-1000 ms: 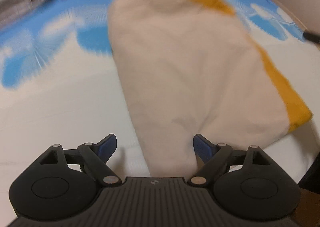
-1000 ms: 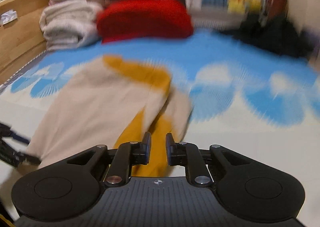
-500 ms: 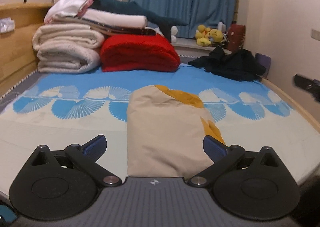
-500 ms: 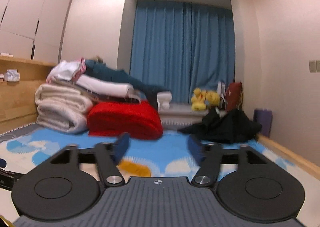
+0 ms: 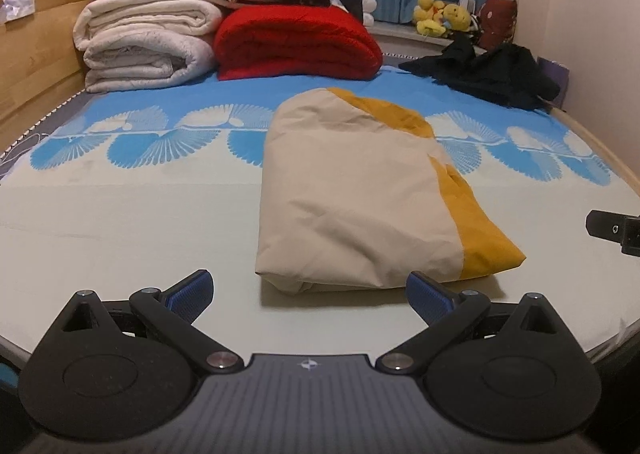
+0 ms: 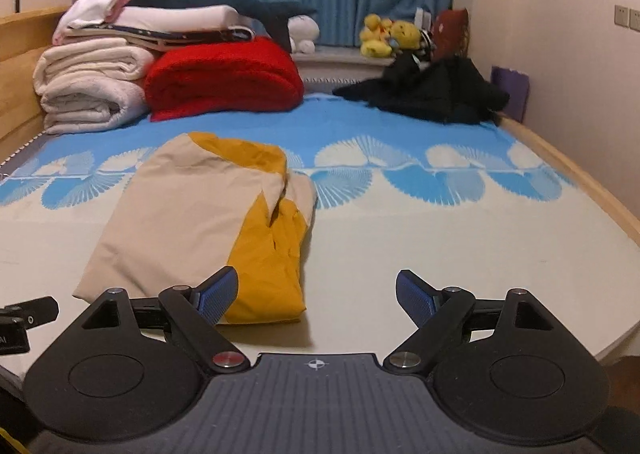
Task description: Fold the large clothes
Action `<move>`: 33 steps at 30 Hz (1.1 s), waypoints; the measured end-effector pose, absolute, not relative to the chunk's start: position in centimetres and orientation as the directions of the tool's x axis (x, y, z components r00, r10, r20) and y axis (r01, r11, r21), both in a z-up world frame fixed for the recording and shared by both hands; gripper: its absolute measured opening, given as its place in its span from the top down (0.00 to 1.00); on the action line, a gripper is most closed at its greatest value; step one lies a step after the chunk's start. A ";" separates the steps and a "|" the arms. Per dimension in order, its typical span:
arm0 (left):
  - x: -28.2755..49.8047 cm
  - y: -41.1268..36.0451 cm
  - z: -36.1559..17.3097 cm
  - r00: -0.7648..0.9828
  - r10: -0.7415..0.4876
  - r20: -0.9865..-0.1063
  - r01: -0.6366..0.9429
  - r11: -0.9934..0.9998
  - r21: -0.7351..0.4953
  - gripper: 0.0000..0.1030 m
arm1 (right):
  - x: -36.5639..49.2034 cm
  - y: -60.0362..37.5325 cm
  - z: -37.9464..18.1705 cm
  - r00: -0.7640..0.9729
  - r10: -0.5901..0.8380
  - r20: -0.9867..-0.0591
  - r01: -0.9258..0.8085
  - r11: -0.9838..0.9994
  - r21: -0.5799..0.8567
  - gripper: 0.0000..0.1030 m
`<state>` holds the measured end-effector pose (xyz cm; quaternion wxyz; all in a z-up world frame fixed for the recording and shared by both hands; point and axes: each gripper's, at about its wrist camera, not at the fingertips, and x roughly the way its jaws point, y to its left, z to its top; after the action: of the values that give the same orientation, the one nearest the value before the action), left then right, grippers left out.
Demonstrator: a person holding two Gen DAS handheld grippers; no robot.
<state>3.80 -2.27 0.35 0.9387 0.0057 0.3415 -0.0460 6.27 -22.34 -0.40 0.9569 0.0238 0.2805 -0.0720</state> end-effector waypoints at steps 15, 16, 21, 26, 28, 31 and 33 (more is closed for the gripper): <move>4.8 -2.0 -0.1 0.771 -0.073 -0.633 0.076 0.997 -0.022 0.01 | 5.5 -22.8 -1.6 0.820 -0.120 -0.559 0.149 0.989 0.006 0.16; 4.8 -1.9 -0.2 0.768 -0.074 -0.636 0.076 0.997 -0.024 0.01 | 5.5 -22.8 -1.6 0.821 -0.115 -0.560 0.146 0.989 0.010 0.16; 4.7 -1.8 -0.2 0.770 -0.061 -0.635 0.067 0.998 -0.015 0.01 | 5.2 -22.2 -1.5 0.828 -0.104 -0.551 0.125 0.992 0.001 0.16; 4.7 -1.7 -0.3 0.769 -0.061 -0.636 0.064 0.998 -0.019 0.01 | 5.1 -21.6 -1.4 0.832 -0.092 -0.547 0.109 0.994 -0.003 0.16; 4.7 -1.6 -0.4 0.765 -0.065 -0.640 0.063 0.998 -0.025 0.01 | 5.1 -21.4 -1.3 0.832 -0.091 -0.547 0.105 0.994 -0.006 0.16; 4.8 -1.5 -0.3 0.764 -0.066 -0.642 0.061 0.998 -0.030 0.01 | 5.2 -21.1 -1.3 0.832 -0.092 -0.547 0.103 0.995 -0.011 0.16; 4.8 -1.5 -0.3 0.764 -0.068 -0.641 0.061 0.998 -0.033 0.01 | 5.2 -21.0 -1.4 0.832 -0.091 -0.547 0.102 0.995 -0.009 0.16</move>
<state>4.82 -1.46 -0.31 0.9392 -0.0048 0.3415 -0.0345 5.24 -20.96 -1.36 0.9570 0.0101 0.2854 -0.0503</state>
